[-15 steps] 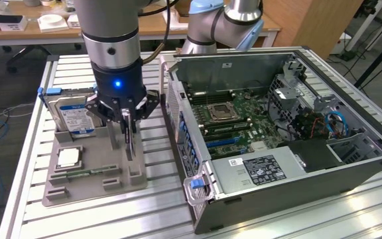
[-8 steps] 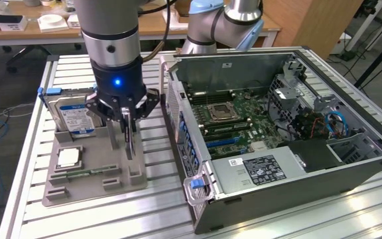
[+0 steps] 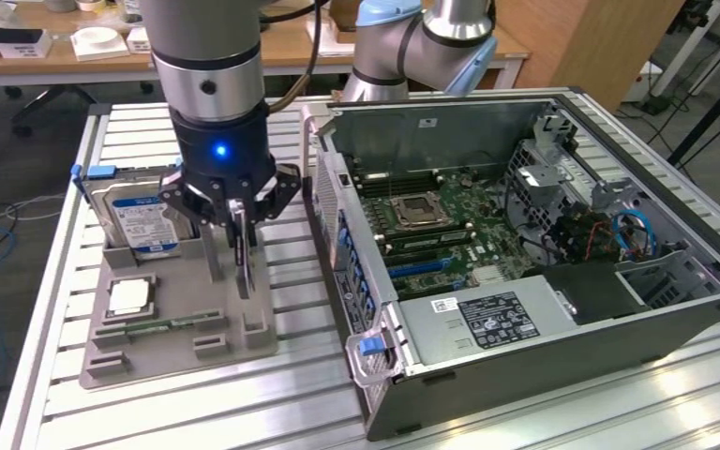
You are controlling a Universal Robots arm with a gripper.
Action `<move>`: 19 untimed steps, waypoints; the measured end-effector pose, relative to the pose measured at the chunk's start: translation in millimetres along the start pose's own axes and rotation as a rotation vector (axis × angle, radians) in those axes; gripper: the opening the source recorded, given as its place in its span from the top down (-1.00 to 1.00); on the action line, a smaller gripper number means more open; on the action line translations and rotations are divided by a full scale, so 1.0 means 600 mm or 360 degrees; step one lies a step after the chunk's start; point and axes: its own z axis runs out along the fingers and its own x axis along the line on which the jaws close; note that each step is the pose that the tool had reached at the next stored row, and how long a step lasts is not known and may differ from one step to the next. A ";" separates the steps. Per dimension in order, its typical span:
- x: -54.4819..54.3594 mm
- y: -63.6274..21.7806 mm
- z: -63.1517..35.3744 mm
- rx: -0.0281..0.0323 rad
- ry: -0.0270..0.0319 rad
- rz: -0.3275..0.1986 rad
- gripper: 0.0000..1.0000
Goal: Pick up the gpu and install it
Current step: 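Pick up the gpu and move the gpu toward the slot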
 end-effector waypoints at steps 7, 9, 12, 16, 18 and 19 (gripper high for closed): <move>0.000 0.000 -0.005 0.00002 0.00002 0.0000 0.47; 0.000 0.000 -0.006 0.00000 -0.00002 0.0000 0.47; 0.000 0.000 -0.008 0.00000 -0.00002 0.0000 0.47; 0.000 0.000 -0.009 0.00001 -0.00001 0.0000 0.47; 0.000 0.000 -0.010 0.00002 -0.00001 0.0000 0.47; 0.000 0.000 -0.011 0.00001 -0.00001 0.0000 0.47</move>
